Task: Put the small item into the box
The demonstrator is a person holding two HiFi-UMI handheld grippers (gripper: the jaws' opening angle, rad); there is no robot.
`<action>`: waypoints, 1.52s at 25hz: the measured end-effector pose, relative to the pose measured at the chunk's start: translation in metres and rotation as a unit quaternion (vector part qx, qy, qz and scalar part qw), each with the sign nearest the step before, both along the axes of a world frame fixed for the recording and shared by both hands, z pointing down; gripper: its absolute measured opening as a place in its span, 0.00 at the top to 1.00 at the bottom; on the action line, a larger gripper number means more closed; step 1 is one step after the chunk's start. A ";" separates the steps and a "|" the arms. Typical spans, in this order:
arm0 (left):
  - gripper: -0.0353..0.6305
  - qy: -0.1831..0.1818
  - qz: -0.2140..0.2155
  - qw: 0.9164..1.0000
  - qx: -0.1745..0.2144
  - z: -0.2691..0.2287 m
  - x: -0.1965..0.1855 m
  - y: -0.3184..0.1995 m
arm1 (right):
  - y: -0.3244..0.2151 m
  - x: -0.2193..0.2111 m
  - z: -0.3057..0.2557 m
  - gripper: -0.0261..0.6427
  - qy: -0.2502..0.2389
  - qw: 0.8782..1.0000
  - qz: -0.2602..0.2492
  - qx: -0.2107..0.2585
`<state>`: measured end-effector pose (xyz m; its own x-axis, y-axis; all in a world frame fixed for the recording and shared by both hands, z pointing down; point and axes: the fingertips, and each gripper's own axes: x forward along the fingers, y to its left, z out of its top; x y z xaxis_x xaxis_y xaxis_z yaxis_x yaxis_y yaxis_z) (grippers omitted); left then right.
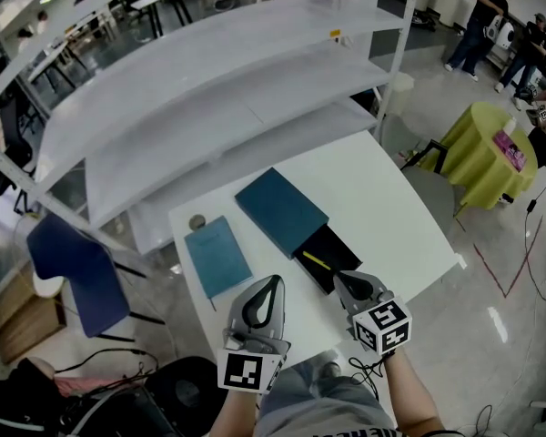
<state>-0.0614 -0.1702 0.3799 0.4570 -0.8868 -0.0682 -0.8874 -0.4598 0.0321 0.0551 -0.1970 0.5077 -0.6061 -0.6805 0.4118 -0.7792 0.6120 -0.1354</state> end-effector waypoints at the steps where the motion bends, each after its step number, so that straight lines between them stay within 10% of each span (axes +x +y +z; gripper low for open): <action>1: 0.92 0.000 0.001 1.000 0.002 -0.001 0.001 0.002 | 0.002 0.001 -0.005 0.96 -0.003 1.000 0.001 0.006; 38: 0.92 -0.016 -0.007 0.999 0.040 -0.025 0.029 0.068 | 0.087 0.030 -0.136 0.95 -0.066 0.977 0.013 0.200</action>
